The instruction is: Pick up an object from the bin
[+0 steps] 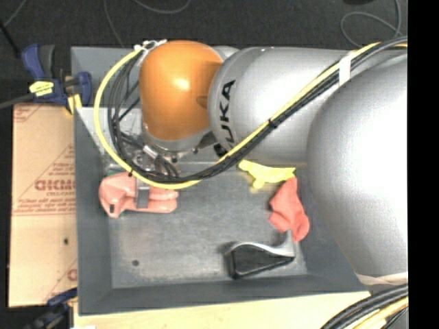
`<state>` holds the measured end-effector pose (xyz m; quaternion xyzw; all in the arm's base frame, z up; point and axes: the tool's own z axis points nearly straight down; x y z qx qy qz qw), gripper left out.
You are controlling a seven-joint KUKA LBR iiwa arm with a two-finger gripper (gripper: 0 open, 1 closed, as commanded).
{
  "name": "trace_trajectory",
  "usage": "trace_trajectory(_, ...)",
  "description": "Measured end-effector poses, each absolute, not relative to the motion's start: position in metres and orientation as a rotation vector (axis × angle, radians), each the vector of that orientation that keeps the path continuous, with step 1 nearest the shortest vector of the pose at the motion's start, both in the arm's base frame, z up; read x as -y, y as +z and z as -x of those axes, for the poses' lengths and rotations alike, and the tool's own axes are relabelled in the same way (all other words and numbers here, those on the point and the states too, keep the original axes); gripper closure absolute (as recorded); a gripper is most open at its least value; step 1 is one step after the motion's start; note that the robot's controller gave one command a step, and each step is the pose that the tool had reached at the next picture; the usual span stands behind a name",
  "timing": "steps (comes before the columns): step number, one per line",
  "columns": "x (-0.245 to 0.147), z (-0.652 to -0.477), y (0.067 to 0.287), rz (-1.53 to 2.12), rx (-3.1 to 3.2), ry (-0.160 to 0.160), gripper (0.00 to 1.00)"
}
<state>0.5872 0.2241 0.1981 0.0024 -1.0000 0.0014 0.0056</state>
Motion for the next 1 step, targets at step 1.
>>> trace_trajectory(1,-0.2229,-0.5886,0.2034,-0.001,3.137,0.002,0.0)
